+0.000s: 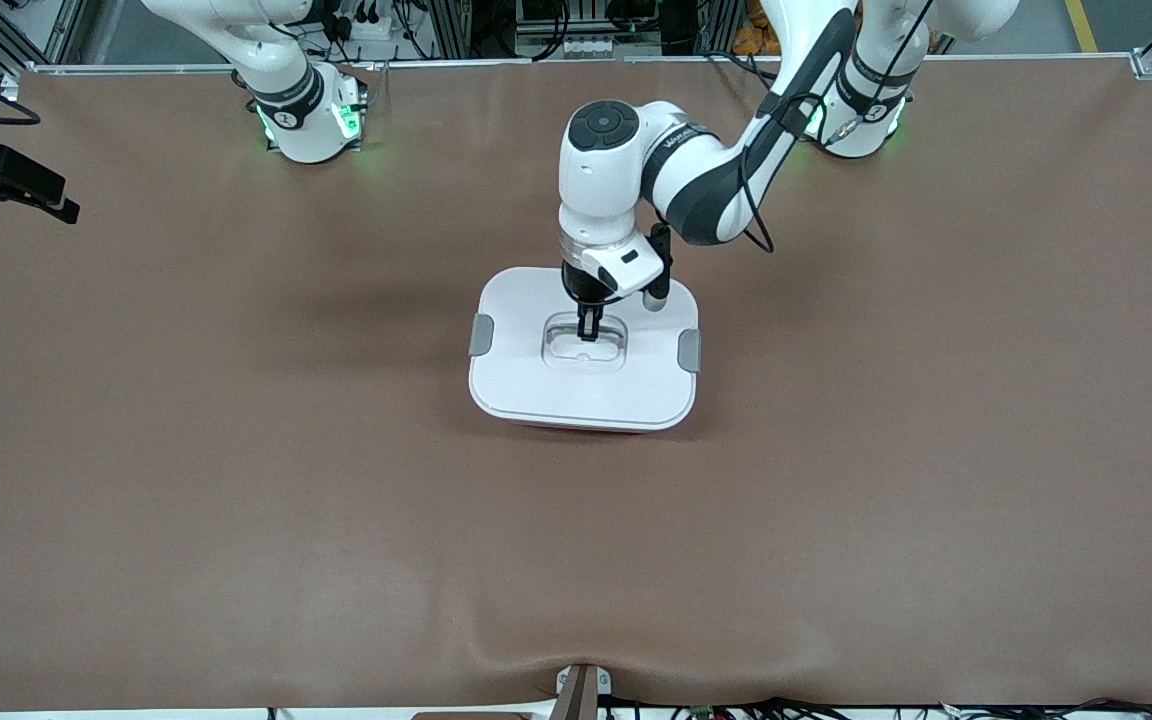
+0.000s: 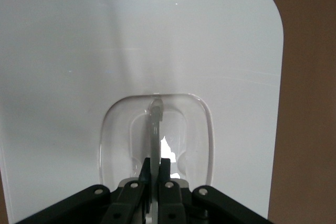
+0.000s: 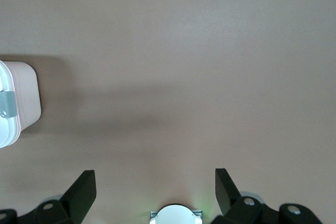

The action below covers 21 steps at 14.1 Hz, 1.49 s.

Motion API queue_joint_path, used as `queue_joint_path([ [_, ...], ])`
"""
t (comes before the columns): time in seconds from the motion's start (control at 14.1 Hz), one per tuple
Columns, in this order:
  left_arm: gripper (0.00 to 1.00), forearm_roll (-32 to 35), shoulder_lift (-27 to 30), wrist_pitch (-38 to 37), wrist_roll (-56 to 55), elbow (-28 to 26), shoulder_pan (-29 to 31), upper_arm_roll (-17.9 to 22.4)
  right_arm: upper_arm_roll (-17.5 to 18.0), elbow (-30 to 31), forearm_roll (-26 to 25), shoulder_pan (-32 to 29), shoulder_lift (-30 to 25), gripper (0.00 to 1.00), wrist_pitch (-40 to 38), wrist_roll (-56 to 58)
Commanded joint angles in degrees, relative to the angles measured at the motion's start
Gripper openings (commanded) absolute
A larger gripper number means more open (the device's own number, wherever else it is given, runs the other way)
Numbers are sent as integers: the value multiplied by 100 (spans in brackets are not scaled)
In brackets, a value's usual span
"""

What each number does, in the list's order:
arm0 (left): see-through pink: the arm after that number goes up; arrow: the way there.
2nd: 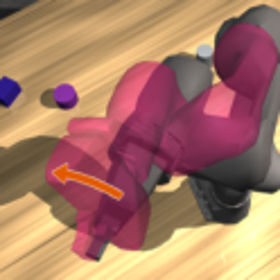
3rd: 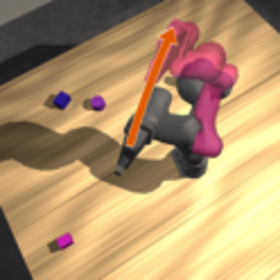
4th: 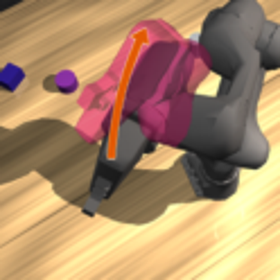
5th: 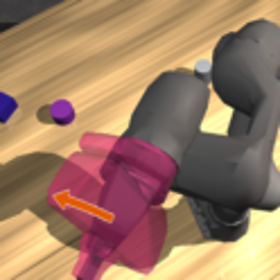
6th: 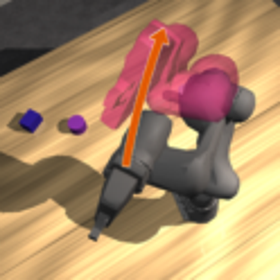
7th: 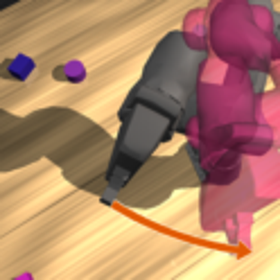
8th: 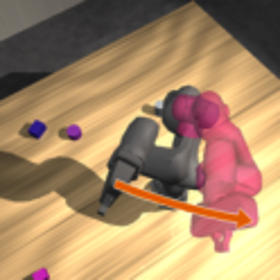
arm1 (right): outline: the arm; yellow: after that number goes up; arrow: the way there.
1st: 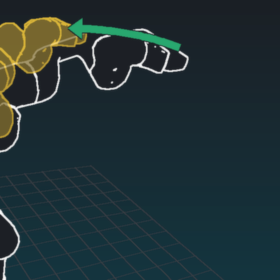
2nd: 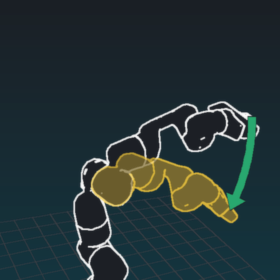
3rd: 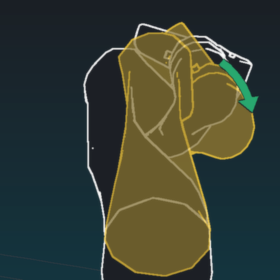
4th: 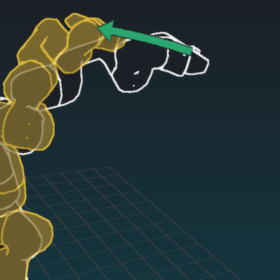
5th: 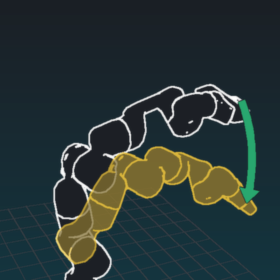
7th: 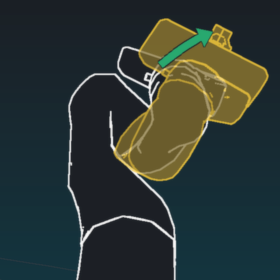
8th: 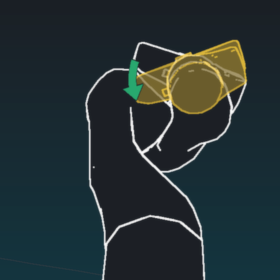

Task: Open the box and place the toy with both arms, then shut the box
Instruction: 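Lower and press the lid onto the box with the left gripper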

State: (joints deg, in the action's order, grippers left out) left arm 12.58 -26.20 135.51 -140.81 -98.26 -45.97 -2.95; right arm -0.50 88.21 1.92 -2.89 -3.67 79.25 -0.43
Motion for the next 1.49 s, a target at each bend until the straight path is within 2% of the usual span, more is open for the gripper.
queue_joint_path([
  [0.0,0,236,-61,133,-192,-26,-53,32,6,-32,63,-9,-38,100,-23,-63],
  [1.42,0,351,-114,195,-456,-18,-26,32,6,-32,63,-18,-38,100,-23,-28],
])
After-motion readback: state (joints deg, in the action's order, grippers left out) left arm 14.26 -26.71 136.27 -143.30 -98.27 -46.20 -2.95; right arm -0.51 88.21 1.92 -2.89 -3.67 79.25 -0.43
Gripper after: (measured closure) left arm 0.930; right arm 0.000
